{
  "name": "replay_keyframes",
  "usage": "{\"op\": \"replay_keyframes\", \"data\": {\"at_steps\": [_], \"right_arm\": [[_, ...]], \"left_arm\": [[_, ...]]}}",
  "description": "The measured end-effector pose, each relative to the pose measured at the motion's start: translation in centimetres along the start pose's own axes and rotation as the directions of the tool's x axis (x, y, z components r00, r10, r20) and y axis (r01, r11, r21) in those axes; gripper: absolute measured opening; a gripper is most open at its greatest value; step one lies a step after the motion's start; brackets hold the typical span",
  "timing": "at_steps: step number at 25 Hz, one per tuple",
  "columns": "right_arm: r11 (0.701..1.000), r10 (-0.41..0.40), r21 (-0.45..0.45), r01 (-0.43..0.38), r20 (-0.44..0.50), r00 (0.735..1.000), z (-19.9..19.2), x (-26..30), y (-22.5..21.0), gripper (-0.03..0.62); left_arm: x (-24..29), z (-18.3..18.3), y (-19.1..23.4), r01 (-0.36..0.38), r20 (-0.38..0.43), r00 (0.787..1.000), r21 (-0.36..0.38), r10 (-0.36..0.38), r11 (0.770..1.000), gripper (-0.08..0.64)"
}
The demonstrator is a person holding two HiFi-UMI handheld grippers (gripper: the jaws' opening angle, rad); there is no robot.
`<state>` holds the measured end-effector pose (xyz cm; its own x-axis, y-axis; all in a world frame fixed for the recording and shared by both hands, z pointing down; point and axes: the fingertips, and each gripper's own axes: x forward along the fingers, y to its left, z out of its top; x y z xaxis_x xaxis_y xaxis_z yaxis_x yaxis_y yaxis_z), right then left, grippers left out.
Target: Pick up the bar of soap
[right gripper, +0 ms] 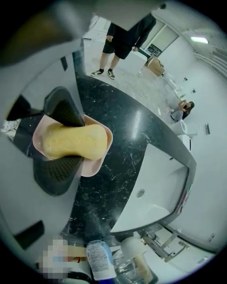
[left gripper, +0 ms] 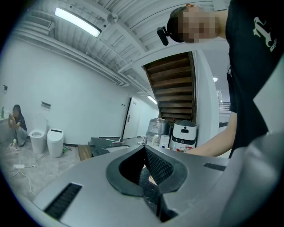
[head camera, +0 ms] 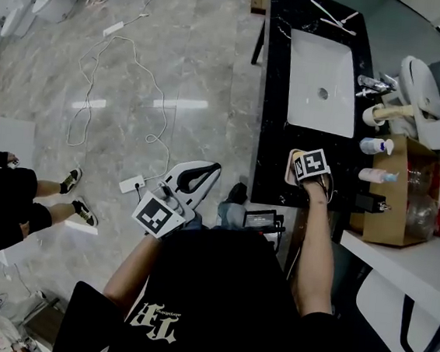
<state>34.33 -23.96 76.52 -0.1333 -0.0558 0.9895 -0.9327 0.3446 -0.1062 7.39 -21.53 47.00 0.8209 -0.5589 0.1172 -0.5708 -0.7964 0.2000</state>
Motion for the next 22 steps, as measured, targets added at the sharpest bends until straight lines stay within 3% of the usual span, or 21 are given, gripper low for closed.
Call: {"op": "replay_keyframes", "data": {"at_steps": [8, 22], "right_arm": [[0.999, 0.017, -0.040, -0.020, -0.068, 0.998, 0.2, -0.1, 0.2, 0.204], [0.999, 0.040, -0.002, -0.040, 0.079, 0.996, -0.4, -0.9, 0.1, 0.202]], "left_arm": [[0.8, -0.3, -0.8, 0.003, 0.004, 1.000, 0.000, -0.003, 1.000, 0.009], [-0.4, 0.6, -1.1, -0.042, 0.017, 0.999, 0.018, 0.042, 0.999, 0.009]]}}
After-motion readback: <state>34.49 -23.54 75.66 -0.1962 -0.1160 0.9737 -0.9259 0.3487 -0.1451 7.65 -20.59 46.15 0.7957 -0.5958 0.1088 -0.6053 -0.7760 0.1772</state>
